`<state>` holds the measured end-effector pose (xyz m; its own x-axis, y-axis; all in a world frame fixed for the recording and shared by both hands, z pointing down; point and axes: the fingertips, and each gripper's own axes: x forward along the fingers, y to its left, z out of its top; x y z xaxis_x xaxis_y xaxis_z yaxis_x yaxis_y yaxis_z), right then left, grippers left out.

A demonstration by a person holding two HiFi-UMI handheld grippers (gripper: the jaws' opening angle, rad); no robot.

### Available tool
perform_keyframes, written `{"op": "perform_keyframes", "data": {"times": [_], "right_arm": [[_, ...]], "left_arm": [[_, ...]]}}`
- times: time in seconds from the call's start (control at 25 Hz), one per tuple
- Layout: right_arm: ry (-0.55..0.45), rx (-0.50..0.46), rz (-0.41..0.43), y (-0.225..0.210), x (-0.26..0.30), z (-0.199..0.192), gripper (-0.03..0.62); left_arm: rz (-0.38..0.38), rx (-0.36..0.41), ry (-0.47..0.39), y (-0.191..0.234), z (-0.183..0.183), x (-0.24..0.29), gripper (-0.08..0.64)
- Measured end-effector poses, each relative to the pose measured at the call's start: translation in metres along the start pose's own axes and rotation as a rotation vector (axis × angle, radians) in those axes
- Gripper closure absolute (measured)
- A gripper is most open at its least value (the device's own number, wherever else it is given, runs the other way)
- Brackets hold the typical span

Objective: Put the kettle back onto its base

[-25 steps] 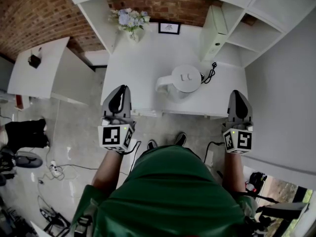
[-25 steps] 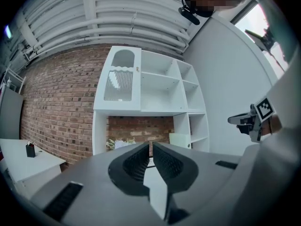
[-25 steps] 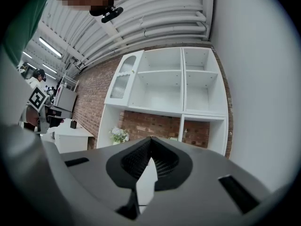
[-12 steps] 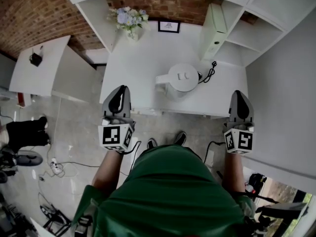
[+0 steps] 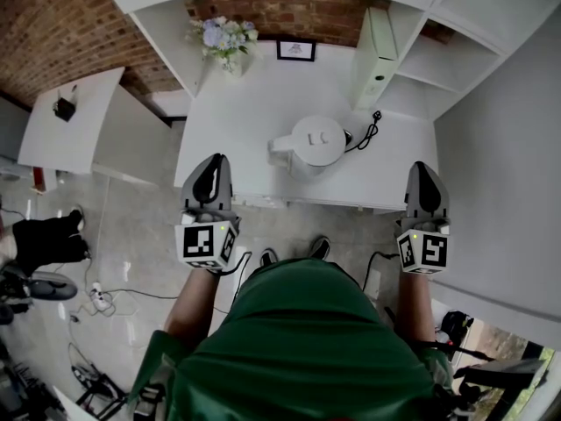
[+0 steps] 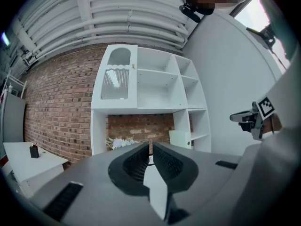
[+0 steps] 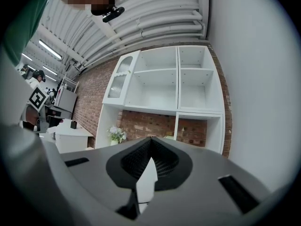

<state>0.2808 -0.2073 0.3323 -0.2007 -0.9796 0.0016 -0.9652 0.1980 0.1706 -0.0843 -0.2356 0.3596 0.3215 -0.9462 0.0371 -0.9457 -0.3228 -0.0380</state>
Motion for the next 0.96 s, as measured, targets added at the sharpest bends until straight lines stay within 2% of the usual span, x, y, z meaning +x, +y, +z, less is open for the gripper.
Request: {"op": "perform_keyframes", "data": {"times": [0.32, 0.76, 0.96], "right_arm": [[0.000, 0.008, 0.014, -0.011, 0.005, -0.006, 0.571], [0.017, 0.012, 0.048, -0.034, 0.021, -0.018, 0.571], [0.017, 0.017, 0.068, -0.046, 0.029, -0.024, 0.571]], "left_arm": [[0.021, -0.030, 0.012, -0.008, -0.005, 0.006, 0.522], [0.047, -0.026, 0.033, -0.026, -0.012, 0.025, 0.521], [0.058, -0.033, 0.097, -0.037, -0.022, 0.032, 0.520]]}}
